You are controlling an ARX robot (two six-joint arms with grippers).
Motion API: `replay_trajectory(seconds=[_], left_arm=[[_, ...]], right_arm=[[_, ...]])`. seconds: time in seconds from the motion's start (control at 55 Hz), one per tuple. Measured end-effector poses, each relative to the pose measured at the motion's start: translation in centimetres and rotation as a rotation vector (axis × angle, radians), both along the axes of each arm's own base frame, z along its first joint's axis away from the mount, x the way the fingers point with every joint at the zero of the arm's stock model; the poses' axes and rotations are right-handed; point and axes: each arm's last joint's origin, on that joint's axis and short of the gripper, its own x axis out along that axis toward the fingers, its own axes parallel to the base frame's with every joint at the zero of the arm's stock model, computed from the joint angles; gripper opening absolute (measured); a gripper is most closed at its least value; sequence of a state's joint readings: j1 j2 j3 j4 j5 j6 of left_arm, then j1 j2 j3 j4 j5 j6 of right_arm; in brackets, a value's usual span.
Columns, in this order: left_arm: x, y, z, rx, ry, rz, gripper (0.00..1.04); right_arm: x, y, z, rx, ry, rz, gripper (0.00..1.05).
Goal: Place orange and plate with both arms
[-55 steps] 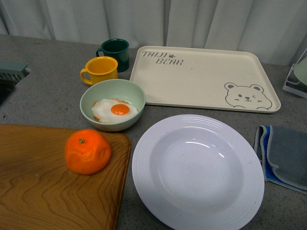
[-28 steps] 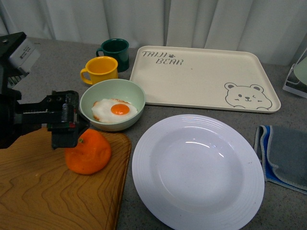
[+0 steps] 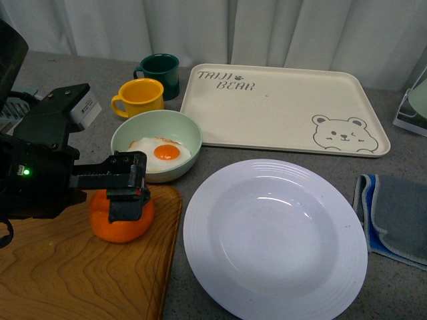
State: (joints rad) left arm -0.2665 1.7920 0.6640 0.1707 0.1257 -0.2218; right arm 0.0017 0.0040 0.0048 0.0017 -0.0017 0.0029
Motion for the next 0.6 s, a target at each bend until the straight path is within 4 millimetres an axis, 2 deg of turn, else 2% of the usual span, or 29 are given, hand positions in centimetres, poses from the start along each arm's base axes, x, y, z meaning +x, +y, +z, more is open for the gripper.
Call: replay_trajectory(seconds=[0.091,0.236,0.309,0.491,0.6], left_arm=[[0.0,0.0,-0.6,0.005,0.023,0.007,0.95],[-0.1,-0.1,-0.8,-0.01,0.037,0.01,0.7],[-0.1,-0.2,-0.8,-0.02,0.039,0.007,0.61],[-0.5,-1.5,0.6,-0.059,0.007,-0.024,0.52],[-1.0,-3.4,2.2,-0.088,-0.039,-0.077,0.5]], right_arm=[[0.0,0.0,0.0,0.0,0.0,0.0,0.95],[0.0,0.0,0.0,0.0,0.0,0.0,0.95],[0.0,0.0,0.0,0.0,0.0,0.0,0.95],[0.0,0.0,0.0,0.0,0.0,0.0,0.95],[0.0,0.0,0.0,0.0,0.0,0.0,0.95]])
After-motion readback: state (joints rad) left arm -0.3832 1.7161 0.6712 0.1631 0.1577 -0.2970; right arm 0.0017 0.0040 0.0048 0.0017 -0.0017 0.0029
